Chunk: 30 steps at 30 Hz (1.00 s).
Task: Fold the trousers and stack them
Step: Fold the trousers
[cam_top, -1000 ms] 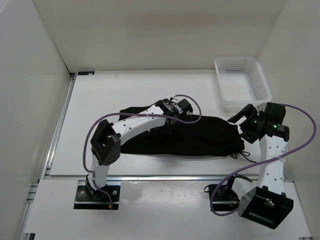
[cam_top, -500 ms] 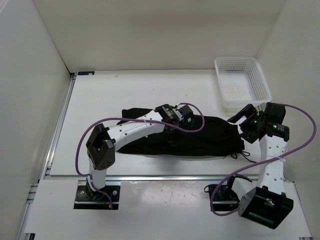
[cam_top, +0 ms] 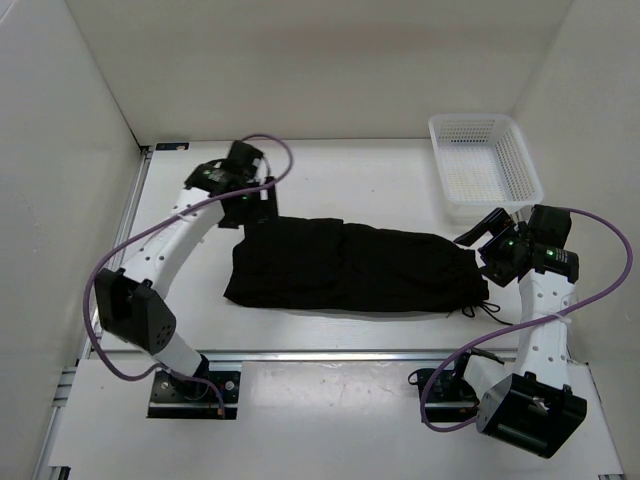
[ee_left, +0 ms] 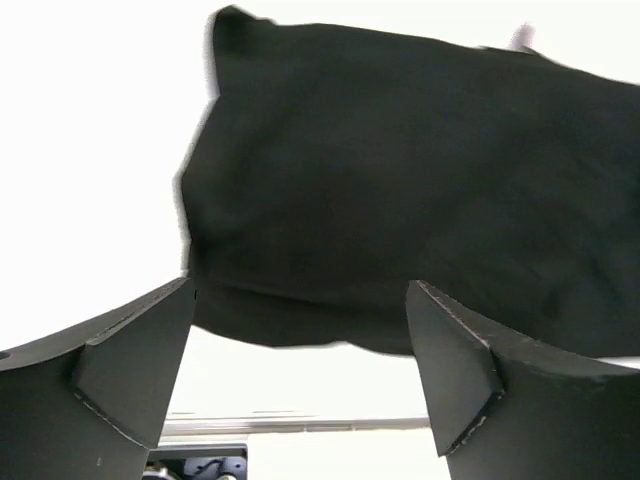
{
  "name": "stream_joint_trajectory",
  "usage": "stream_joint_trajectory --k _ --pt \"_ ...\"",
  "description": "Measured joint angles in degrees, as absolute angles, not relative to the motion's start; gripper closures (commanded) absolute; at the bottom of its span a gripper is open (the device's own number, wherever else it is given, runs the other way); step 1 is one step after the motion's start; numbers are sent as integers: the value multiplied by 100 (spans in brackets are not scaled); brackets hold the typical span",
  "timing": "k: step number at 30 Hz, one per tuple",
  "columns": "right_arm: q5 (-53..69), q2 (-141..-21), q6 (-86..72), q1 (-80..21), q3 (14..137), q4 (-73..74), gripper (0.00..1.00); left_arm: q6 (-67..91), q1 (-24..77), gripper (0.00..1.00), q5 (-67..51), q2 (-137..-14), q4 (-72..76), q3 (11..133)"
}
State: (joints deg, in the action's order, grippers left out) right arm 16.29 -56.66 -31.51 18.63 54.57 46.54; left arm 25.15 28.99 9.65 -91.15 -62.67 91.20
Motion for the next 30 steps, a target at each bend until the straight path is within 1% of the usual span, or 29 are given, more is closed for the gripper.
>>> stream_joint_trajectory --k 2,4,11,13,16,18,19,21,22,24,25,26,27,28,30 --pt "1632 -5666 -3148 1863 5457 4654 1 2497 2158 1 687 -9000 -6012 8565" --pt "1632 -5666 -3146 1863 5457 4654 1 2506 1802 1 502 -9098 -5815 8130" --pt "1632 -5645 -3146 1863 5457 4657 1 2436 1173 1 -185 -9504 -5201 6971" --pt "1632 -5629 -3146 1863 5457 4657 1 2388 974 1 -360 -9616 -5109 6834" --pt "1634 -5629 -3146 1863 5457 4657 1 2388 934 1 -475 -9900 -4941 6788" --pt "1634 -5629 -3146 1863 5457 4657 1 2421 980 3 -532 -10127 -4845 6783" --pt "1634 -5629 -3146 1863 5457 4657 1 2447 996 7 -532 -10248 -4807 6779" --pt "1634 -5629 -3146 1863 5457 4657 1 2543 1028 11 -517 -10447 -4744 6761" --pt "1634 -5631 -3146 1863 5457 4657 1 2587 1033 15 -502 -10508 -4733 6744" --pt "1636 -5634 -3146 1863 5457 4654 1 2683 1033 28 -473 -10521 -4753 6746" --pt "1636 -5636 -3146 1863 5457 4654 1 2735 1033 36 -456 -10532 -4748 6751" --pt "1638 -5636 -3146 1863 5457 4654 1 2792 1026 47 -434 -10534 -4751 6751" --pt "1643 -5636 -3146 1863 5457 4654 1 2853 1022 75 -395 -10538 -4748 6748" --pt "1647 -5636 -3146 1863 5457 4654 1 2908 1004 90 -362 -10543 -4746 6748" --pt "1647 -5645 -3146 1863 5457 4654 1 2945 965 90 -327 -10543 -4746 6748"
